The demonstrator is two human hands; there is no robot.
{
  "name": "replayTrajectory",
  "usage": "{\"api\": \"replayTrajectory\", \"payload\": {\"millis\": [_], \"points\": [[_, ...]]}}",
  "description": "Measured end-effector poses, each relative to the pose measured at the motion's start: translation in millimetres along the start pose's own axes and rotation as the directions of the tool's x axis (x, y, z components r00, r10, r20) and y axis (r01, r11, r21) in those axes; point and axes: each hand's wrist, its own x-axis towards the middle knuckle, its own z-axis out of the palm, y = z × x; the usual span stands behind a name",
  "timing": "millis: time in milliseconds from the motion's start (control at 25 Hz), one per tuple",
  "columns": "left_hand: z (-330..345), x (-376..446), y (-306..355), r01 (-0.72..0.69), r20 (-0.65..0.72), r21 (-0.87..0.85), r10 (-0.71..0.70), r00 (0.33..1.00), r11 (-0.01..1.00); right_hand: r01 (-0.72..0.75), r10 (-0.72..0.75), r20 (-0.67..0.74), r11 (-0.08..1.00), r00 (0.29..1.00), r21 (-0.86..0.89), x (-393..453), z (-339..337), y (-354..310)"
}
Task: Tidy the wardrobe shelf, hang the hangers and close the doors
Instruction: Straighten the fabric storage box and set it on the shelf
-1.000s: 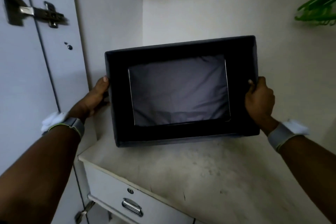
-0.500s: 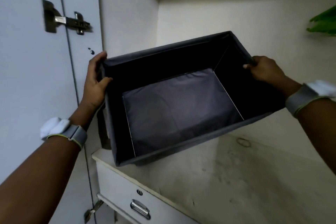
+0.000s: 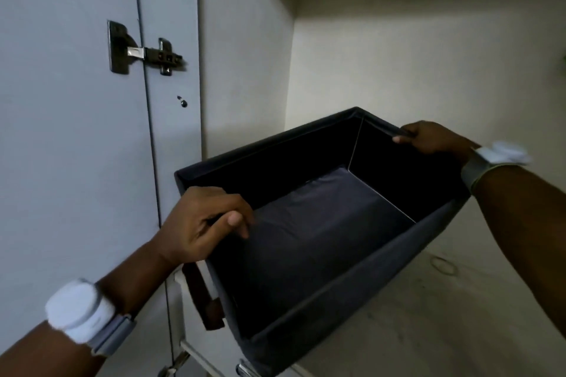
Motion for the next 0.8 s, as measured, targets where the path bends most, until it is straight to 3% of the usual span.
{"api": "replayTrajectory", "payload": {"millis": [160,280,400,560,680,800], "points": [[-12,-11,-3,-0.106,0.066,0.061,0.102,0.993,0.993,0.045,-0.045,0.021,0.999,0.999,0.024,1,20,-3],[-21,-22,-5,-0.095,0.118,0.135,0.079,0.990,0.986,0.091,-0.093,0.044,0.995,0.995,0.040,15,53,-8],[-27,-24,-6,0.037,0.233,0.089,-0.057,0.971,0.995,0.118,-0.114,0.100,0.992,0.988,-0.035,32,84,-10],[-27,-18,-14,0.245,0.409,0.125,-0.275,0.870,0.961,0.149,-0.131,0.168,0.984,0.977,-0.099,50,114,-4],[-24,-15,-17,0.365,0.461,0.156,-0.395,0.795,0.918,0.164,-0.139,0.196,0.980,0.971,-0.114,64,131,3],[-23,-16,-14,0.417,0.449,0.161,-0.443,0.776,0.894,0.189,-0.156,0.215,0.971,0.964,-0.144,76,140,0]]}}
